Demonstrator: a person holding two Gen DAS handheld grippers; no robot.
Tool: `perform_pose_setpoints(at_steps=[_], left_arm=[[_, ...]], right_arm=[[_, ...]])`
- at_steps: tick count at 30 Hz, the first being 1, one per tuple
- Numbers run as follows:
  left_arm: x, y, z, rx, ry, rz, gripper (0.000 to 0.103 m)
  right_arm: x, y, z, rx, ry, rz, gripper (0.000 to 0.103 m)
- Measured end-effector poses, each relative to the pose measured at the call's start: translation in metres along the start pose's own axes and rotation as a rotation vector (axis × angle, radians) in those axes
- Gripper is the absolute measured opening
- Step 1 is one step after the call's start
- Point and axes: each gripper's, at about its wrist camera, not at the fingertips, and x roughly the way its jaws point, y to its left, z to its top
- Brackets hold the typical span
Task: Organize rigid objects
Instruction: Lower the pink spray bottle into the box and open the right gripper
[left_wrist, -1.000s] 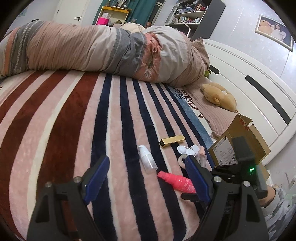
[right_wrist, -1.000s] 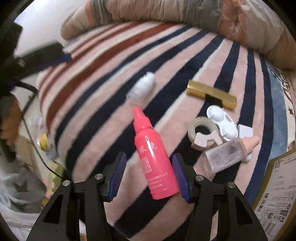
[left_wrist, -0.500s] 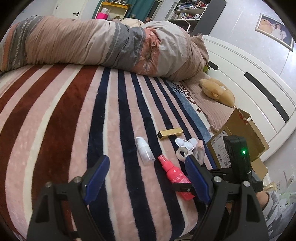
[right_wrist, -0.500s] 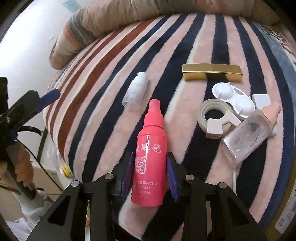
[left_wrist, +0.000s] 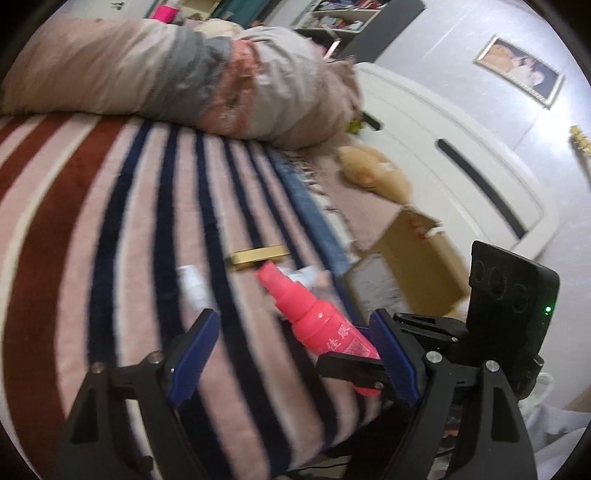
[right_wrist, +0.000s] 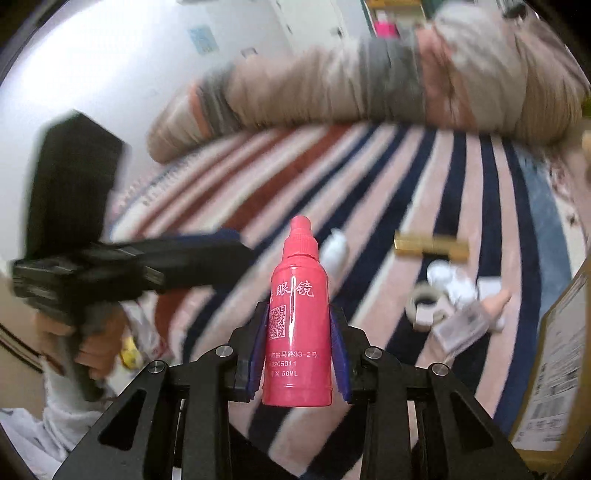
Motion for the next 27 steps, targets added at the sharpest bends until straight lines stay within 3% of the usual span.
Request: perform_pose_setpoints(at_steps=[4, 6, 12, 15, 21, 27], left_arm=[[-0.004, -0.027, 0.014, 0.019, -0.033, -0.096, 0.058], [-0.005, -0.045, 0.021, 0.054, -0.041, -0.129, 0.04], [0.003, -0.124, 0.041, 0.228, -0.079, -0.102, 0.032], [0.019, -0.169, 0.054, 0.315, -0.079, -0.111, 0.029], [0.08, -0.255, 0.06, 0.486, 0.012, -0.135, 0.023], [0.153, -0.292, 0.047, 0.536, 0.163, -0.116, 0.02]], right_arm=[[-0.038, 0.012, 0.004, -0.064, -0.1, 0.036, 0.027], [-0.054, 0.013, 0.004, -0.071, -0.136, 0.036, 0.027], [-0.108, -0.01, -0.002, -0.068, -0.239, 0.019, 0.027], [-0.145, -0.027, -0.007, -0.056, -0.307, -0.033, 0.027], [-0.193, -0.073, -0.028, 0.022, -0.369, -0.189, 0.027], [-0.203, -0.125, -0.059, 0.121, -0.285, -0.315, 0.027]])
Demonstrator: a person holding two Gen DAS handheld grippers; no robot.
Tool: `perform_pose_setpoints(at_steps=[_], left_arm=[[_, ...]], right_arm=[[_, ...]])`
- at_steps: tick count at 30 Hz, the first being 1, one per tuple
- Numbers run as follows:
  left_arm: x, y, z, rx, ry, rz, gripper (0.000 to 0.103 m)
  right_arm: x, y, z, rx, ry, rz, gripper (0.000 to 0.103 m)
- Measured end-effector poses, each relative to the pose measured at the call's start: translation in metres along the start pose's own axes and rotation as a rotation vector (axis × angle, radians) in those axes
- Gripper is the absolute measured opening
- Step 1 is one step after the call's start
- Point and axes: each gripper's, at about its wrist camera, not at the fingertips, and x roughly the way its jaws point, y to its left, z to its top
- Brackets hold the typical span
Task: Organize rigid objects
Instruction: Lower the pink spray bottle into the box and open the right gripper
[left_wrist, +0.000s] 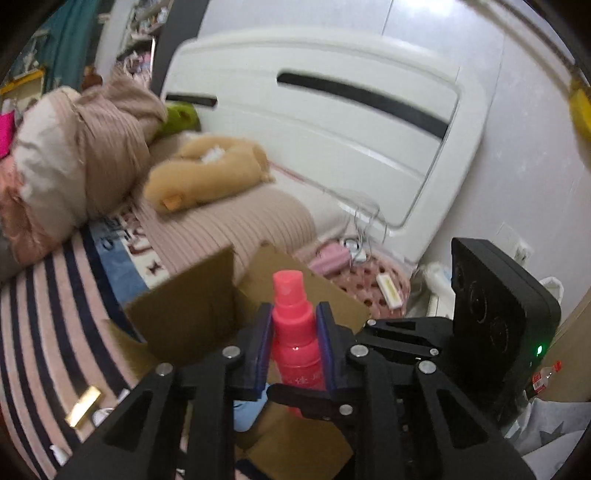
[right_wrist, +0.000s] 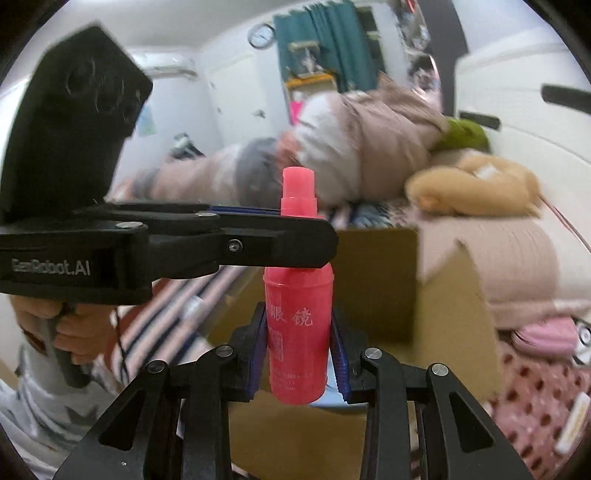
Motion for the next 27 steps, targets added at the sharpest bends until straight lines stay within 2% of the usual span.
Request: perform_pose_setpoints(at_steps=[5, 13, 14, 17, 18, 21, 23, 27], left_arm=[[0.042, 0.001, 0.0, -0.024, 0.086, -0.022, 0.021], [0.059, 0.005, 0.007, -0.061, 0.115, -0.036, 0.023], [0.06, 0.006, 0.007, -0.065, 0.121, -0.035, 0.027], [0.059, 0.009, 0.007, -0.078, 0.124, -0.016, 0.054], [0.058, 0.009, 0.007, -0.076, 0.117, -0.004, 0.059], [0.047, 0.01, 0.008, -0.074, 0.098, 0.014, 0.065], [0.036, 0.012, 0.007, -0.072, 0.075, 0.033, 0.071], [0.008, 0.016, 0.005, -0.066, 0.022, 0.071, 0.075]], right_arm=[[0.011, -0.029, -0.019, 0.036, 0.1, -0.073, 0.027], [0.009, -0.032, -0.023, 0.029, 0.124, -0.153, 0.027], [0.01, -0.032, -0.023, 0.019, 0.127, -0.166, 0.027], [0.017, -0.035, -0.022, 0.026, 0.147, -0.206, 0.028], [0.017, -0.035, -0.023, 0.033, 0.152, -0.216, 0.028], [0.014, -0.039, -0.025, 0.063, 0.149, -0.199, 0.034], [0.012, -0.038, -0.025, 0.073, 0.142, -0.186, 0.049], [0.006, -0.029, -0.021, 0.055, 0.125, -0.194, 0.061]])
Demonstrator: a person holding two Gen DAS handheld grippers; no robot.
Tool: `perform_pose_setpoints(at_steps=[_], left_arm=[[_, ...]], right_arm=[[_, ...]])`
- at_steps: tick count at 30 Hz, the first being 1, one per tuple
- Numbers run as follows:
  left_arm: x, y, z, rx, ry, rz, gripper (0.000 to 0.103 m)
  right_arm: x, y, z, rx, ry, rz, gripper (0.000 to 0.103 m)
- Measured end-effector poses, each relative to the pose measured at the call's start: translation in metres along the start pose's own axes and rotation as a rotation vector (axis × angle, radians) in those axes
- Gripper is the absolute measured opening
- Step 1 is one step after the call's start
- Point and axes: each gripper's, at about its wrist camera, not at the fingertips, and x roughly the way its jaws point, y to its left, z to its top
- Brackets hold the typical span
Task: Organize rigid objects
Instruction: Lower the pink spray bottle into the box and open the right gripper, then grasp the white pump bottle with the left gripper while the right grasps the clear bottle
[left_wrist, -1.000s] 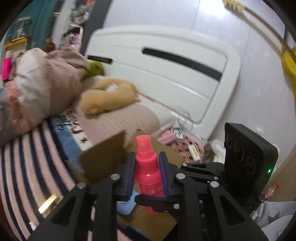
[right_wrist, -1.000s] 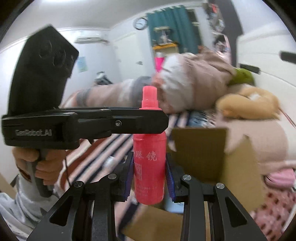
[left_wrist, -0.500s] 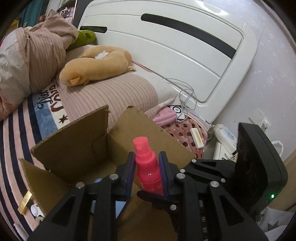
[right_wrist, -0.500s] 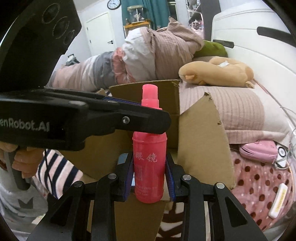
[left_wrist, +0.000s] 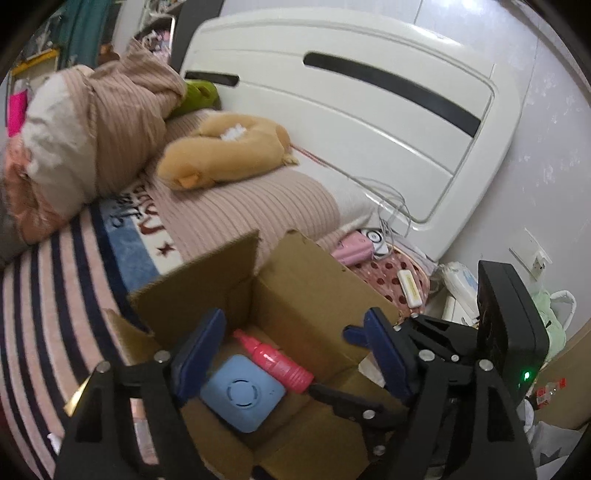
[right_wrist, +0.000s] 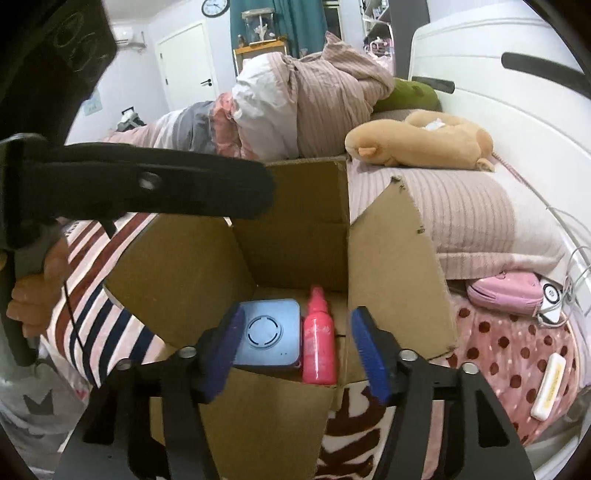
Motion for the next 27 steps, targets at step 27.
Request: perform_pose_setpoints(at_steps=[27], left_arm=[[-0.163, 0.21, -0.17, -0.321, -0.168, 0.441, 0.085]], right_arm=[[0.067, 0.224, 0.037, -0.224, 0.02, 0.233, 0.096]])
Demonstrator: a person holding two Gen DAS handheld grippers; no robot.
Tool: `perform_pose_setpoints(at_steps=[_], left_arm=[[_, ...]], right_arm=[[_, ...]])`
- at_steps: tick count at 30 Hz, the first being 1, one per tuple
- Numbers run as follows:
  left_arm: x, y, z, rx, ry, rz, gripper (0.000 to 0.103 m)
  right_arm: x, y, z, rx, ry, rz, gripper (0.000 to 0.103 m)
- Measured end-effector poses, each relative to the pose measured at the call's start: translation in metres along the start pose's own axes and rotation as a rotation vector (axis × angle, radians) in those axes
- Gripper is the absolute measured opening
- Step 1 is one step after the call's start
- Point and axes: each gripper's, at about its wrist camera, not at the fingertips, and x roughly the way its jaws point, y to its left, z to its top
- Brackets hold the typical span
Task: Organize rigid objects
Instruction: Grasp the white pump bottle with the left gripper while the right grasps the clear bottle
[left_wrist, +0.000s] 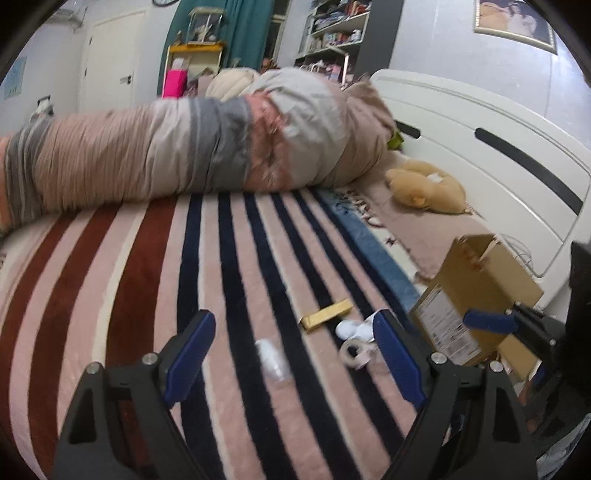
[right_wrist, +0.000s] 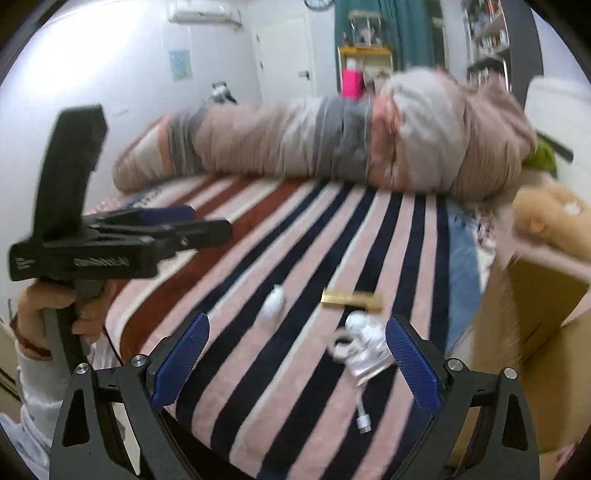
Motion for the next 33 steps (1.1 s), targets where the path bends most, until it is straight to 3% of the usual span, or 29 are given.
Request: perform_pose_setpoints(at_steps=[2, 6, 8, 10, 16, 18, 22, 24, 28, 33], left_arm=[[0.016, 0.009, -0.011, -0.028, 0.037, -0.003, 0.085], [0.045, 0.018, -0.03, -0.061, 0.094, -0.013, 0.085], [0.056, 0.017, -0.035, -0.069, 0.115, -0.015, 0.085], [0.068, 0.019, -0.042, -0.084, 0.14, -0.023, 0.085], [0.112, 0.018, -0.057, -0.132, 0.208, -0.018, 0.084], [0.124, 0.017, -0.06, -0.143, 0.223, 0.004, 0.067], [0.134, 0.021, -0.064, -0.189, 0.212, 0.054, 0.049], [0.132, 0.024, -0.064, -0.188, 0.215, 0.059, 0.024], [0.123, 0.027, -0.069, -0.176, 0.227, 0.032, 0.022], [0.099, 0.021, -0.078, -0.11, 0.25, 0.024, 0.022]], right_arm=[[0.022, -0.002, -0.013, 0.031, 0.049, -0.032, 0.086], [0.056, -0.02, -0.035, 0.124, 0.111, -0.125, 0.081], [0.073, -0.033, -0.046, 0.182, 0.144, -0.172, 0.07], [0.084, -0.045, -0.054, 0.23, 0.156, -0.209, 0.067], [0.101, -0.074, -0.062, 0.35, 0.155, -0.2, 0.057], [0.104, -0.081, -0.062, 0.385, 0.155, -0.192, 0.053], [0.108, -0.088, -0.058, 0.423, 0.157, -0.175, 0.046], [0.108, -0.085, -0.056, 0.413, 0.154, -0.17, 0.04], [0.102, -0.077, -0.057, 0.384, 0.156, -0.141, 0.03], [0.085, -0.068, -0.068, 0.375, 0.175, -0.101, 0.028]])
